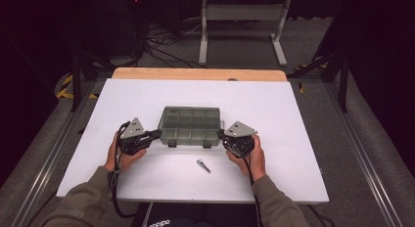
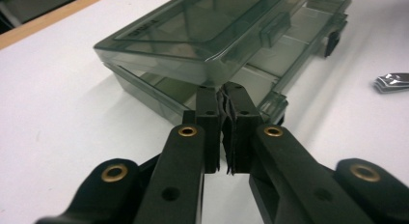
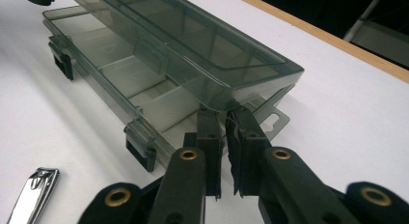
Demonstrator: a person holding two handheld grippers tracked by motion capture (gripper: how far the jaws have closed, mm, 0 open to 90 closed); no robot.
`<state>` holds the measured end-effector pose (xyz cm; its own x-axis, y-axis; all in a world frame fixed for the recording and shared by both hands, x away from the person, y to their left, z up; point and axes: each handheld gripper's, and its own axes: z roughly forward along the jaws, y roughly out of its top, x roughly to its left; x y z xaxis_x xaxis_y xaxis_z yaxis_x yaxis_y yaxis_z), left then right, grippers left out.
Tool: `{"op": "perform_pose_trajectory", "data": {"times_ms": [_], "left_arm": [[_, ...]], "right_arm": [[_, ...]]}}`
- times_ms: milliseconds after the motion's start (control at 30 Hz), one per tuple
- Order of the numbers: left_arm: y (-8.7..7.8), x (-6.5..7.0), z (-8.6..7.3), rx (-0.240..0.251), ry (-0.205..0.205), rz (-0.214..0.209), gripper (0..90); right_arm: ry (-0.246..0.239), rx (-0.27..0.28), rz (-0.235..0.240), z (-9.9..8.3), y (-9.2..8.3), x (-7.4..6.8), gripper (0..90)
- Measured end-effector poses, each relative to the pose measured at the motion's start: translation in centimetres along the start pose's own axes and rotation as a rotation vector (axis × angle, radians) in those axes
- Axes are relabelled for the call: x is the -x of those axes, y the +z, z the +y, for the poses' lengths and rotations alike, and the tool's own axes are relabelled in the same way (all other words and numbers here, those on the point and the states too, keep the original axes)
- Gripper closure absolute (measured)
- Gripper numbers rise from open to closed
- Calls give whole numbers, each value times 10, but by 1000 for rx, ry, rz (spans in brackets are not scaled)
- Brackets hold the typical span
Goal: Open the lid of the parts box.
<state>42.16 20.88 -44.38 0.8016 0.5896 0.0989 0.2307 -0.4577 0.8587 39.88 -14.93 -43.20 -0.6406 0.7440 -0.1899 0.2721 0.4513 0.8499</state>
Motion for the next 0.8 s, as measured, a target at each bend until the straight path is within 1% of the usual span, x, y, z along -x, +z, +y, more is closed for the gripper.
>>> {"op": "perform_pose_trajectory", "data": {"times_ms": [33,67,100,133,167,200,233,267,367,400,433,500,567,600,633,667,800], "left_arm": [[0,0,0,0,0,0,849],[-1,1,0,6,-4,2,849],[-2,0,0,11,2,15,844],[-2,0,0,10,0,18,838],[-2,0,0,10,0,18,828],[-2,0,-1,14,-12,29,819],[-3,0,-1,16,-17,28,818],[-3,0,-1,16,-17,28,813],[-4,0,-1,12,-13,47,797],[-3,0,-1,7,-14,58,780],[-3,0,-1,7,-14,61,745],[-3,1,0,12,-13,72,727],[-3,1,0,16,-8,73,700],[-2,1,1,14,3,80,700],[-1,2,2,12,6,91,676],[0,2,2,13,14,92,670],[-1,0,4,32,11,109,631]], "right_arm": [[0,0,0,0,0,0,832],[0,5,-12,0,-1,0,832],[4,24,-39,0,-2,1,837],[7,35,-48,0,-3,1,836],[7,35,-48,0,-3,1,836],[7,40,-49,1,-3,2,829],[7,40,-46,1,-2,1,822],[7,40,-46,1,-2,1,822],[-6,38,-52,1,0,1,801],[-5,42,-51,1,0,1,797],[-9,47,-55,2,1,2,788],[-17,46,-59,2,2,1,787],[-23,51,-63,2,2,2,786],[-21,59,-64,2,1,2,777],[-23,69,-73,2,1,3,773],[-26,78,-80,2,1,3,771],[-45,70,-94,4,4,1,750]]}}
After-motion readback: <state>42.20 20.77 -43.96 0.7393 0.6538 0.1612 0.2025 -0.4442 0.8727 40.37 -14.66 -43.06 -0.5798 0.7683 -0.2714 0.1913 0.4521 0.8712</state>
